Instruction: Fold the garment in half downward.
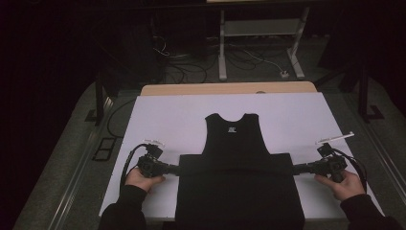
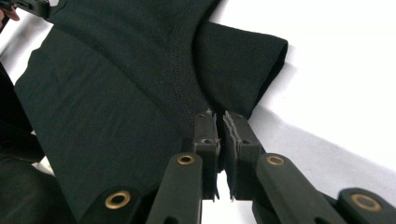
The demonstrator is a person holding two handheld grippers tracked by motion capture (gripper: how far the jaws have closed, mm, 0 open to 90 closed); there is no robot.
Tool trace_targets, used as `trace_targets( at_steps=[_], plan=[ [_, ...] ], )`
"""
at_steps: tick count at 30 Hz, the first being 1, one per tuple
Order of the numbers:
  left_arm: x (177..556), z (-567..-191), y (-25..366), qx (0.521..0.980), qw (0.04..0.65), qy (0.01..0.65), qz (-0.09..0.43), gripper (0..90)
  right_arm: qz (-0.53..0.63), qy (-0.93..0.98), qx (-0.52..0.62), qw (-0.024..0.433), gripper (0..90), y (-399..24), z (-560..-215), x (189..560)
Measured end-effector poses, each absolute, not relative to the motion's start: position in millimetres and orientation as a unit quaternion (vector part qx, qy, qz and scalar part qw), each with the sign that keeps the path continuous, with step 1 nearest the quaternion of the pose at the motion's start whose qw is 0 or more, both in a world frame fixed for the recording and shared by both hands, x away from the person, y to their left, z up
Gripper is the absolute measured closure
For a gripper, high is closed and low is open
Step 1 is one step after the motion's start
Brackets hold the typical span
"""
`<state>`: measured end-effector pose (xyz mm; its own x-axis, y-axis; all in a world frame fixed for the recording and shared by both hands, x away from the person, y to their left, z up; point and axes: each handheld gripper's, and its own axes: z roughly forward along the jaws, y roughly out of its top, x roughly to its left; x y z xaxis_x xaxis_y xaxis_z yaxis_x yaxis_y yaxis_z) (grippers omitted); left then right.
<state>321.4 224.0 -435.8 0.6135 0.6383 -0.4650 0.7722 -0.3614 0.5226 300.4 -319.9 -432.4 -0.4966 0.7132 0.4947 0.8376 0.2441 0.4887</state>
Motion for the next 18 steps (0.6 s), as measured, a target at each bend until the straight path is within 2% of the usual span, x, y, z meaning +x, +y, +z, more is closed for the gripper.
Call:
trace_targets(
  at_steps=[5, 7, 9, 11, 12, 15, 16, 18],
  plan=[
    [321.5, -436.3, 223.3, 0.824, 0.362, 0.427, -0.082, 78.6, -0.363, -0.781, -0.501, 0.085, 78.4, -320.6, -434.2, 300.7],
    [321.3, -435.5, 223.5, 0.823, 0.364, 0.429, -0.073, 68.4, -0.363, -0.779, -0.505, 0.081, 73.4, -322.2, -433.7, 300.8],
    [320.6, -434.7, 223.4, 0.825, 0.361, 0.430, -0.063, 65.9, -0.364, -0.778, -0.506, 0.076, 71.8, -322.7, -433.2, 300.7],
    [319.8, -433.8, 222.7, 0.827, 0.361, 0.428, -0.052, 58.6, -0.367, -0.777, -0.506, 0.070, 66.7, -323.0, -432.3, 300.6],
    [319.7, -432.7, 222.3, 0.827, 0.359, 0.430, -0.047, 52.3, -0.370, -0.779, -0.503, 0.059, 61.0, -322.9, -431.0, 299.8],
    [319.0, -429.5, 220.9, 0.827, 0.362, 0.429, -0.028, 43.2, -0.378, -0.783, -0.493, 0.042, 54.4, -322.4, -428.9, 298.4],
    [318.7, -428.0, 220.5, 0.827, 0.364, 0.428, -0.022, 43.2, -0.378, -0.783, -0.493, 0.042, 54.4, -322.4, -428.9, 298.4],
    [318.7, -425.3, 220.6, 0.827, 0.370, 0.424, -0.012, 34.3, -0.386, -0.784, -0.485, 0.019, 47.9, -321.1, -426.0, 296.5]
  ],
)
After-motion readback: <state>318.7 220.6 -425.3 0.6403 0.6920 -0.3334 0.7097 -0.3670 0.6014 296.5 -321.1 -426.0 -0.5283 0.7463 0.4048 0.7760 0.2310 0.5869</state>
